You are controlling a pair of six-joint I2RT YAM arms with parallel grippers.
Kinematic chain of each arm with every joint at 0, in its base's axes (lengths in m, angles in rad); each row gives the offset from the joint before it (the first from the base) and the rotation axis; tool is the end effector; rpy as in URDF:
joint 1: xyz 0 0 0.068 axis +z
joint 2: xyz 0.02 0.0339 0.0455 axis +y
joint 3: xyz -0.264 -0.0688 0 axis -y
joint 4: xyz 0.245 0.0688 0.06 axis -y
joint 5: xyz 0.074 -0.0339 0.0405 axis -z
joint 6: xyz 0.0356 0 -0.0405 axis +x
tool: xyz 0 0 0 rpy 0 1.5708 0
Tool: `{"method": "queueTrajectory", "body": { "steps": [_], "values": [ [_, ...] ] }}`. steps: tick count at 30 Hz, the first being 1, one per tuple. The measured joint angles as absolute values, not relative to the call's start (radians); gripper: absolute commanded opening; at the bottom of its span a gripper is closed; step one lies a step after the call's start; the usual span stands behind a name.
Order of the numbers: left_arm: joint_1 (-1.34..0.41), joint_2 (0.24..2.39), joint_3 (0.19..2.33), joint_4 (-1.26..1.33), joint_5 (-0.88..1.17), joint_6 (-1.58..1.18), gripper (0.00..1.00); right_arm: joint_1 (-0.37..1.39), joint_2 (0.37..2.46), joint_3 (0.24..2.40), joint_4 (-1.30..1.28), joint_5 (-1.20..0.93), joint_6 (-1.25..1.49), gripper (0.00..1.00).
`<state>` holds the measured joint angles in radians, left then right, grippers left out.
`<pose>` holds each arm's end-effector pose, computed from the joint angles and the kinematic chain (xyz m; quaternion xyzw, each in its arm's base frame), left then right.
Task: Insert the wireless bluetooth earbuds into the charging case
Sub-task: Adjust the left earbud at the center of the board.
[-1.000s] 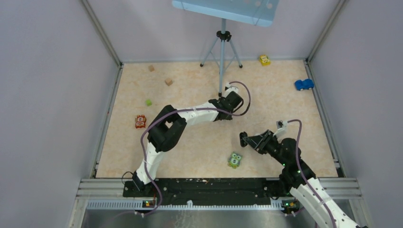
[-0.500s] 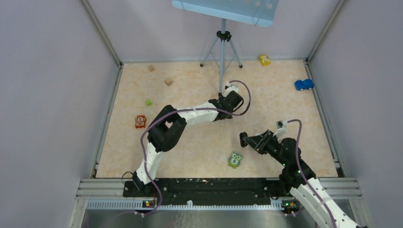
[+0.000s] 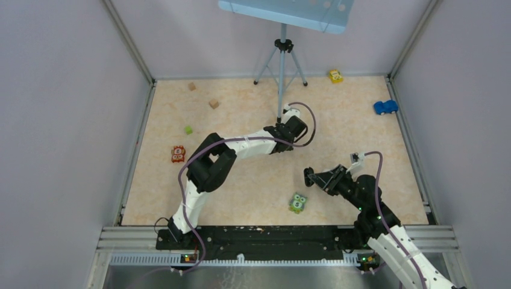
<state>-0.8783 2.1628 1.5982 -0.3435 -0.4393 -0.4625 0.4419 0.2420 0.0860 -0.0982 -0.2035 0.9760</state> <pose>0.3128 -0.3534 0.1684 0.1211 0.9176 -0.0358 0.3768 0.1058 0.0580 0.1706 0.1477 0.7754 0.4572 0.4096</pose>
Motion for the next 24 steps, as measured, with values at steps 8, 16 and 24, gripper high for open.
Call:
{"method": "queueTrajectory", "body": {
  "steps": [8,16,24],
  "values": [
    [-0.873,2.111,1.501,-0.298,-0.461,-0.497,0.37,0.442,0.242,0.086,-0.098,-0.204,0.976,0.06],
    [-0.873,2.068,1.419,-0.31,-0.46,-0.526,0.36,0.442,0.242,0.086,-0.097,-0.204,0.977,0.06],
    [-0.873,2.062,1.411,-0.31,-0.461,-0.528,0.35,0.442,0.242,0.086,-0.098,-0.204,0.977,0.06]
  ]
}}
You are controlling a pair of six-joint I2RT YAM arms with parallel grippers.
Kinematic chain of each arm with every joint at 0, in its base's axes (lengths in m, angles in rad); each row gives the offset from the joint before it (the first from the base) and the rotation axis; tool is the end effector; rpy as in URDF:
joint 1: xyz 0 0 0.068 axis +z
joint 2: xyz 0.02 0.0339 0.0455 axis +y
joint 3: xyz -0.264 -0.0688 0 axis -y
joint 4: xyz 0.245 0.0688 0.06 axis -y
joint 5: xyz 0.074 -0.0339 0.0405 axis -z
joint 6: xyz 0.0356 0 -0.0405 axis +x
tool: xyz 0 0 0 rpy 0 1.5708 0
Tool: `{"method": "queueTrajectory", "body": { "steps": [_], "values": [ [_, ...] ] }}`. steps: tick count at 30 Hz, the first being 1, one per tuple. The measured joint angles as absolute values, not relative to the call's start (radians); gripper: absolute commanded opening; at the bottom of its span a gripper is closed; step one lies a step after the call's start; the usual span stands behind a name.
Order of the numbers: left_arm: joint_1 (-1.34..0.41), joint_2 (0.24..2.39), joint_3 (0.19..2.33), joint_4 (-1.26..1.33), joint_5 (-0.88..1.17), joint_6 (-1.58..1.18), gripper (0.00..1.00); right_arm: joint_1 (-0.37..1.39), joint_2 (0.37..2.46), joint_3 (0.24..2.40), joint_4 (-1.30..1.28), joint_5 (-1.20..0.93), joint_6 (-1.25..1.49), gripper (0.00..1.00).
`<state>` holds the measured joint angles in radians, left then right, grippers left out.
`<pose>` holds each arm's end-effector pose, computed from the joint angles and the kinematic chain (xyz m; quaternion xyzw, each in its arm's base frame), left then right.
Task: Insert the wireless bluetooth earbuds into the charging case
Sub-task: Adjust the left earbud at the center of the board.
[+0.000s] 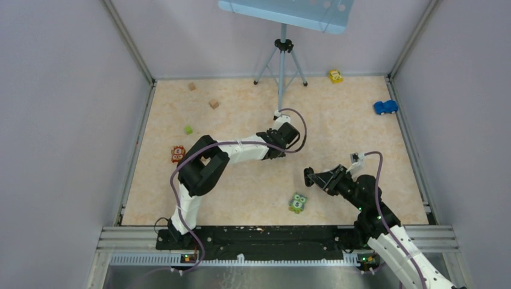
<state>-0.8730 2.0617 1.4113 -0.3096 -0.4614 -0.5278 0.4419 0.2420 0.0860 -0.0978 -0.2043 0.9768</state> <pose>0.2926 -0.3243 0.1590 0.0917 0.9265 -0.0219 0.3644 0.1058 0.0580 0.1706 0.1477 0.7753 0.4577 0.4094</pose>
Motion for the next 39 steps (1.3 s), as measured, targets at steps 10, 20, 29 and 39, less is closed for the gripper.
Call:
{"method": "queueTrajectory", "body": {
  "steps": [10,20,29,39],
  "values": [
    [-0.879,2.002,1.391,-0.325,-0.458,-0.525,0.38,0.442,0.242,0.086,-0.097,-0.204,0.979,0.06],
    [-0.885,2.074,1.598,-0.331,-0.453,-0.517,0.38,0.442,0.242,0.086,-0.098,-0.204,0.979,0.06],
    [-0.865,2.169,1.612,-0.337,-0.424,-0.514,0.37,0.442,0.239,0.086,-0.101,-0.204,0.978,0.06],
    [-0.851,2.016,1.346,-0.24,-0.4,-0.522,0.37,0.442,0.234,0.086,-0.107,-0.207,0.977,0.06]
  ]
}}
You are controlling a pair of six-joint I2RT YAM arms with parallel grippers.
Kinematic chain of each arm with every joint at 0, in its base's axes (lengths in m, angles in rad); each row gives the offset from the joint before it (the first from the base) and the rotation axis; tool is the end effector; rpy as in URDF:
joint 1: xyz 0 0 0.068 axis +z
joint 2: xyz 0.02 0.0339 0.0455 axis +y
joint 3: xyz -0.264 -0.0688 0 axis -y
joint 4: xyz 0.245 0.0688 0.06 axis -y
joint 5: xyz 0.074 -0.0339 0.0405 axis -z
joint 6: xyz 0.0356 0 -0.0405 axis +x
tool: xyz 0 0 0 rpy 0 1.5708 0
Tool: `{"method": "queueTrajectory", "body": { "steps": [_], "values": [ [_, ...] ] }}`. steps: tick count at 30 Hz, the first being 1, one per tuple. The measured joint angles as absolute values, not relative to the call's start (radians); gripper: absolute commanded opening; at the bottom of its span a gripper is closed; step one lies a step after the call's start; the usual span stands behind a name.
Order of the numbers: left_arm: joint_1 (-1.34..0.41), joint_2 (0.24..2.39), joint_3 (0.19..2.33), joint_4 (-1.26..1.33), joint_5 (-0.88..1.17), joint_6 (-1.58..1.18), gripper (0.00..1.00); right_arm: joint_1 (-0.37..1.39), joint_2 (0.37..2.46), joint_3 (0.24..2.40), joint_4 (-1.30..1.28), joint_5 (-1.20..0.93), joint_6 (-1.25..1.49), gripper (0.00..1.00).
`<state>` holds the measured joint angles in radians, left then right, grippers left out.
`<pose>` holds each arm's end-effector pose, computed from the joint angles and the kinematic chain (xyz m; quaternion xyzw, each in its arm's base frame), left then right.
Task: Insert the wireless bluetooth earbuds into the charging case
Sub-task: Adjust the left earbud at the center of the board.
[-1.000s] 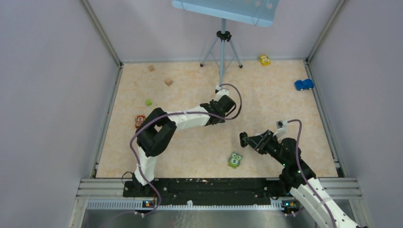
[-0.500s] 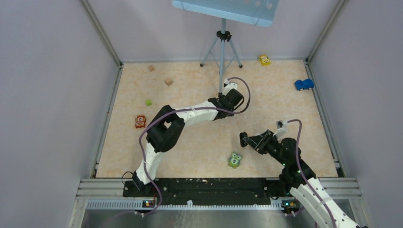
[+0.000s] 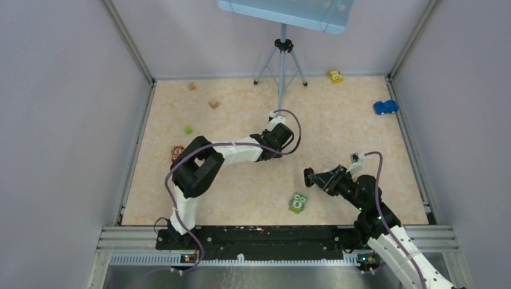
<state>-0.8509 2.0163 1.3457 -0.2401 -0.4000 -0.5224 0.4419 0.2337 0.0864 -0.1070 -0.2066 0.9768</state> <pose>0.2929 -0.3130 0.1621 0.0881 0.9252 -0.0560 0.3648 0.1051 0.0578 0.1706 0.1471 0.7755 0.4582 0.4086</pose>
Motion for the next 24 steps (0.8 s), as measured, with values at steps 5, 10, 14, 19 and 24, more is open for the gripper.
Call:
{"method": "queueTrajectory", "body": {
  "steps": [5,10,14,19,24],
  "values": [
    [-0.851,1.974,1.272,-0.228,-0.397,-0.527,0.37,0.442,0.234,0.086,-0.113,-0.21,0.976,0.06],
    [-0.851,1.942,1.231,-0.224,-0.395,-0.527,0.39,0.442,0.234,0.086,-0.114,-0.212,0.976,0.06],
    [-0.851,1.897,1.192,-0.237,-0.374,-0.531,0.44,0.442,0.225,0.086,-0.124,-0.211,0.976,0.07],
    [-0.842,1.82,1.17,-0.25,-0.356,-0.579,0.57,0.442,0.222,0.086,-0.112,-0.219,0.977,0.07],
    [-0.788,1.779,1.17,-0.228,-0.268,-0.658,0.44,0.442,0.223,0.086,-0.112,-0.225,0.976,0.08]
  ]
}}
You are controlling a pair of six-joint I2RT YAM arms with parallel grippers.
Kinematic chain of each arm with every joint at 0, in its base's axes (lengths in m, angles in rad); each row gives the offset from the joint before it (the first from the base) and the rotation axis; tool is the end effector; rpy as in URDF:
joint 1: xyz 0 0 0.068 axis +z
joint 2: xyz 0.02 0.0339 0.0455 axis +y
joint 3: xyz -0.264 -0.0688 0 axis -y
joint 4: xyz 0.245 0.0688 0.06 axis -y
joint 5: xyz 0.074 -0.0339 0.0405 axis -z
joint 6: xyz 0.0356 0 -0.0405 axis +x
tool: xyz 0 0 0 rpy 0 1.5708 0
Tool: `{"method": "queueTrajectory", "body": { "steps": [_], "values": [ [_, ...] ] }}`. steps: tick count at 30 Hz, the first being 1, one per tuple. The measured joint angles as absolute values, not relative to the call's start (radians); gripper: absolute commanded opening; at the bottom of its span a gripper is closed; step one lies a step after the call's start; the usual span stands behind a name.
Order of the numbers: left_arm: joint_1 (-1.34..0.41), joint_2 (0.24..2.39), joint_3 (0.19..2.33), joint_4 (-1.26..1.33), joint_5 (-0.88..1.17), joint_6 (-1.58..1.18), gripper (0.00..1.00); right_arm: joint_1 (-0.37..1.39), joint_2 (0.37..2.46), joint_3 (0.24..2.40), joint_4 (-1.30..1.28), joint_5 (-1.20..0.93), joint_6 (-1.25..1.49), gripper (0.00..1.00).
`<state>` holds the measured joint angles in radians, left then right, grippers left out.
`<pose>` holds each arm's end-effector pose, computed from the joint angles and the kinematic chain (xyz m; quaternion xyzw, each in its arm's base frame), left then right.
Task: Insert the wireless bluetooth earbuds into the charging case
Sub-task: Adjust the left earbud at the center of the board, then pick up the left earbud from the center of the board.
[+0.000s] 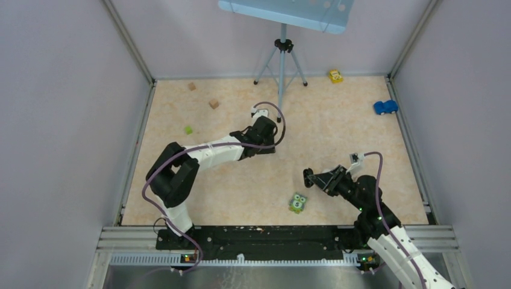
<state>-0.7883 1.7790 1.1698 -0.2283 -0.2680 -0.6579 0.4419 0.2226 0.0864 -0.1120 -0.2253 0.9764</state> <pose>0.2763 -0.2645 0.2003 0.0125 0.9263 -0.1416 0.3489 0.1040 0.0580 0.1713 0.1405 0.7746 0.4647 0.4054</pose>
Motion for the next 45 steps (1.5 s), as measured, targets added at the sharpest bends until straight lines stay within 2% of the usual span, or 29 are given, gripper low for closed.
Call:
{"method": "queueTrajectory", "body": {
  "steps": [6,14,18,45],
  "values": [
    [-0.702,1.779,1.13,-0.172,-0.175,-0.783,0.42,0.442,0.223,0.086,-0.105,-0.232,0.98,0.08],
    [-0.698,1.809,1.12,-0.105,-0.133,-0.875,0.4,0.442,0.223,0.086,-0.099,-0.234,0.98,0.08],
    [-0.699,1.844,1.131,-0.108,-0.147,-0.91,0.37,0.442,0.223,0.086,-0.099,-0.234,0.98,0.08],
    [-0.698,1.917,1.178,-0.123,-0.202,-0.97,0.35,0.442,0.222,0.086,-0.105,-0.234,0.98,0.09]
  ]
}}
